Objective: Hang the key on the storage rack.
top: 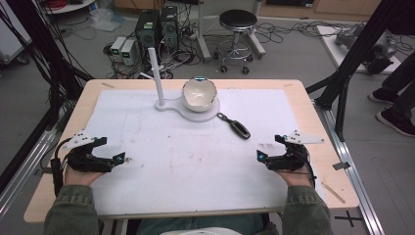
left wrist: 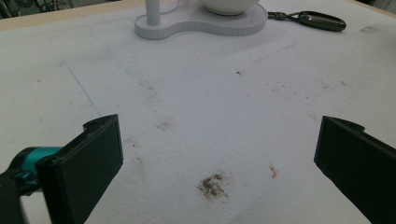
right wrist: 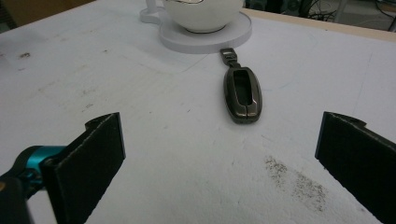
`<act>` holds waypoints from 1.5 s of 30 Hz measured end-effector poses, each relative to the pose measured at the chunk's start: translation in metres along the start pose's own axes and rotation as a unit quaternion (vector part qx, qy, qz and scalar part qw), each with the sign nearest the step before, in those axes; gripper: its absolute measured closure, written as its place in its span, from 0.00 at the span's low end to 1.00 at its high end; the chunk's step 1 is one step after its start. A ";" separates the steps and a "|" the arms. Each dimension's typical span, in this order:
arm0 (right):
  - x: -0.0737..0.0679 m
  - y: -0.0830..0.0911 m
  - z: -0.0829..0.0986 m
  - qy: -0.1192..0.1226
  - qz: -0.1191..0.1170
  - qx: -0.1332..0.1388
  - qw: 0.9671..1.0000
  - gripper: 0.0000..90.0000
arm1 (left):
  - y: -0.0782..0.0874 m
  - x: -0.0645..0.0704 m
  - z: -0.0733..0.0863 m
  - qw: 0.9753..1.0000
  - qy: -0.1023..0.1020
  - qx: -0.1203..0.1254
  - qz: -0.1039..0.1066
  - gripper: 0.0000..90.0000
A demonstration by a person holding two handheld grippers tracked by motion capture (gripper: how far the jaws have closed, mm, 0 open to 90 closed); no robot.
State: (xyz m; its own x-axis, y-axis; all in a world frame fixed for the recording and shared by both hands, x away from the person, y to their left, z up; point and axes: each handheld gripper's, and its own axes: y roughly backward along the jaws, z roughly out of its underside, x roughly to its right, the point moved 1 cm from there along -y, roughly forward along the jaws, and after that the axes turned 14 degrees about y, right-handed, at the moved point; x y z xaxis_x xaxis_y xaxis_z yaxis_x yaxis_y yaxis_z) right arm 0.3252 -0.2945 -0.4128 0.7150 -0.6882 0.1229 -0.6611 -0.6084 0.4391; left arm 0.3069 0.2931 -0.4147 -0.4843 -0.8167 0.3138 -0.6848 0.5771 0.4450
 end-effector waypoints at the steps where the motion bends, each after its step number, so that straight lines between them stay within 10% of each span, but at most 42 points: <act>1: 0.000 0.000 0.000 -0.001 0.001 -0.001 1.000 0.00 | 0.000 0.000 0.000 1.000 0.000 -0.002 -0.001 0.02; 45: 0.002 -0.009 -0.003 -0.001 0.000 -0.032 0.999 0.00 | -0.001 -0.001 0.004 1.000 -0.001 -0.004 -0.007 0.02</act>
State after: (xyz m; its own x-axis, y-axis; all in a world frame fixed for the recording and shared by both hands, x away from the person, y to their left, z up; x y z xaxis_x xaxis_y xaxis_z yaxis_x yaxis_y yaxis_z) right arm 0.3330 -0.2890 -0.4142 0.7152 -0.6883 0.1216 -0.6445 -0.5821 0.4957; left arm 0.3064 0.2934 -0.4186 -0.4757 -0.8247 0.3059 -0.6868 0.5656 0.4565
